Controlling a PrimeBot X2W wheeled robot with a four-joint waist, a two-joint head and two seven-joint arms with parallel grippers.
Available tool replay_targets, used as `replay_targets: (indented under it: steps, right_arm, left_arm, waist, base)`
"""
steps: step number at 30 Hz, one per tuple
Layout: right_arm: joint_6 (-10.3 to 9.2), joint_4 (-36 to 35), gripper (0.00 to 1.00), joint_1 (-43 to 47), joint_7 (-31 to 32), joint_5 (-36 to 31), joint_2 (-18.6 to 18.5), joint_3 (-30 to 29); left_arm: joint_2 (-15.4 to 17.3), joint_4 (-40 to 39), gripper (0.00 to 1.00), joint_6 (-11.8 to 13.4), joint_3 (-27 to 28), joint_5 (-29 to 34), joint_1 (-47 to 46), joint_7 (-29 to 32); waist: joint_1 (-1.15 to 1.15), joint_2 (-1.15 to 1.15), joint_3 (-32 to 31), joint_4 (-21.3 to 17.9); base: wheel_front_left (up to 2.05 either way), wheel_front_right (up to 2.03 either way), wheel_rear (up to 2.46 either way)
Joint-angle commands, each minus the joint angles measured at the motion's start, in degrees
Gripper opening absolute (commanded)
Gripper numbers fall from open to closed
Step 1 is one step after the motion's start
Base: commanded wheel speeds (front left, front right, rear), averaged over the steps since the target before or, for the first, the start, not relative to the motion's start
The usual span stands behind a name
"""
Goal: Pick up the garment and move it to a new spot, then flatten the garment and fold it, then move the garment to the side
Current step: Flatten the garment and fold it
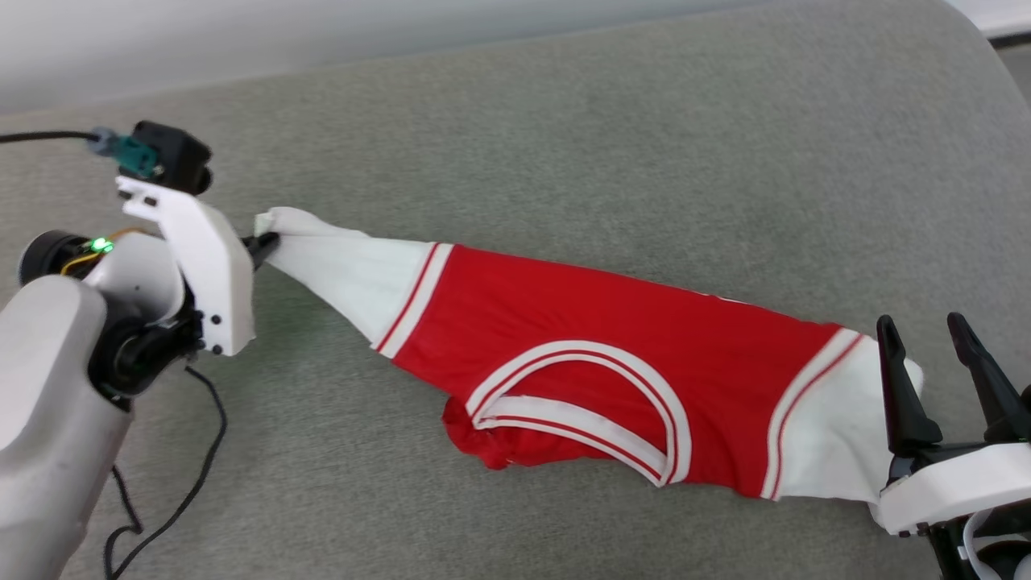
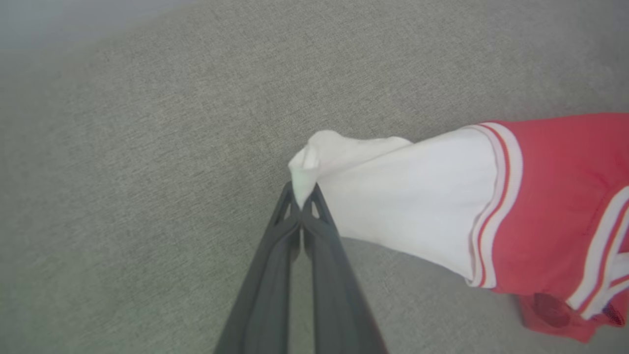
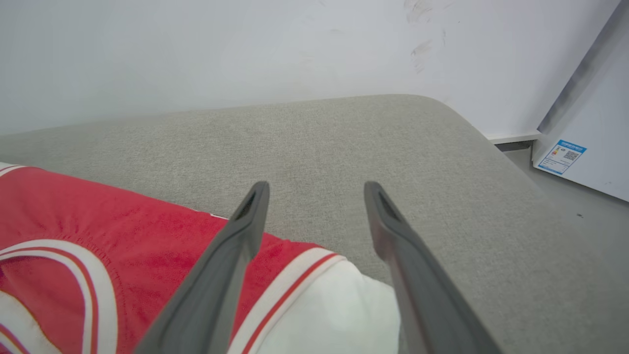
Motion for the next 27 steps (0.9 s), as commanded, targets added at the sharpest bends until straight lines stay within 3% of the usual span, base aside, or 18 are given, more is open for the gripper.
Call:
replay_targets:
  steps: [1, 3, 13, 19, 27]
  right_arm:
    - [-0.02, -0.34, 1.0, 0.74, 0.35, -0.27, -0.45, 0.01]
    - [-0.02, -0.74, 1.0, 1.32, 1.7, -0.37, -1.6, 0.47]
    - [-0.03, -0.91, 1.0, 3.2, 4.39, 0.0, -2.95, 2.0]
    - [-0.02, -0.11, 1.0, 4.18, 5.68, -0.07, -3.25, 2.4]
    - [-0.02, 0.3, 1.0, 4.74, 6.69, 0.03, -3.75, 3.25]
  left_arm:
    - [0.64, -0.26, 0.0, 0.36, 0.63, -0.28, 1.25, -0.8]
    - [1.98, -2.99, 0.0, 1.69, 3.55, -1.83, 5.34, -4.69]
    - [5.78, -16.51, 0.0, 8.57, 8.48, -4.91, 24.44, -10.79]
    - [2.56, -21.35, 0.0, 11.51, 8.53, -6.96, 35.46, -15.1]
    - [-1.64, -16.78, 0.0, 10.52, 5.81, -3.67, 38.51, -22.51]
  waist:
    - [0.0, 0.0, -2.1, 2.26]
    - [0.0, 0.0, -4.26, 5.11]
    - [0.0, 0.0, -7.66, 10.66]
    - [0.0, 0.0, -9.08, 12.13]
    - [0.0, 0.0, -9.33, 12.46]
  base:
    - [0.0, 0.0, 0.0]
    - [0.0, 0.0, 0.0]
    - [0.0, 0.0, 0.0]
    - [0.0, 0.0, 0.0]
    - [0.0, 0.0, 0.0]
